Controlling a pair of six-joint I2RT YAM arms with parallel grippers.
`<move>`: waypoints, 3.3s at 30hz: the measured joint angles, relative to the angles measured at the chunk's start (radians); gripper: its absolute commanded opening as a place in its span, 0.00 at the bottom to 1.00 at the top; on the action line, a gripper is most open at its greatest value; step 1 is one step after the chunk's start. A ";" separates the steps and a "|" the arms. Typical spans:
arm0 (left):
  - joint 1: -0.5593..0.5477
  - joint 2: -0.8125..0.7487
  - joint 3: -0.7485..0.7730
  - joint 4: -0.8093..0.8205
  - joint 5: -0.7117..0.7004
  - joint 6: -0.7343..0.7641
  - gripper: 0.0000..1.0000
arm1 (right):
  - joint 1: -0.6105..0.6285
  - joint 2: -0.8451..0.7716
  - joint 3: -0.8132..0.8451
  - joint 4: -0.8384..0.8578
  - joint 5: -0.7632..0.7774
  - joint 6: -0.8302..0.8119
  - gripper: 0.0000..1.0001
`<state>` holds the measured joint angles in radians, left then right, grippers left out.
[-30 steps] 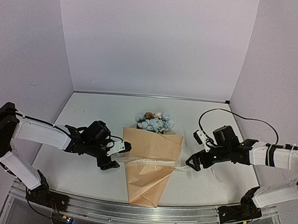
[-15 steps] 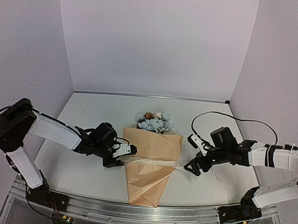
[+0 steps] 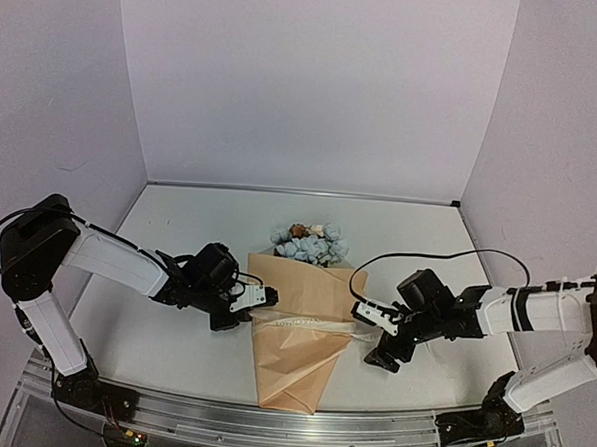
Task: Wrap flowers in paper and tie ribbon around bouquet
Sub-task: Tie the ribbon around the folded bouquet.
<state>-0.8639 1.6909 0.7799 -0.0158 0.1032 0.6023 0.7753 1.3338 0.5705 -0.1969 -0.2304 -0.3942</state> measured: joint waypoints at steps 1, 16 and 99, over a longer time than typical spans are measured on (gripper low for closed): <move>0.000 0.000 0.000 0.000 -0.001 0.000 0.17 | 0.013 0.014 0.000 0.004 0.011 -0.022 0.94; 0.000 -0.004 0.000 -0.001 0.002 -0.028 0.10 | 0.111 0.156 0.019 0.215 0.226 -0.155 0.77; 0.540 -0.594 -0.307 -0.305 0.067 -1.317 0.40 | -0.258 -0.464 -0.189 -0.487 0.207 0.930 0.20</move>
<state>-0.3239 1.0965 0.4733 -0.3206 0.1701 -0.7147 0.5177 0.8698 0.3817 -0.6843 -0.0236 0.5361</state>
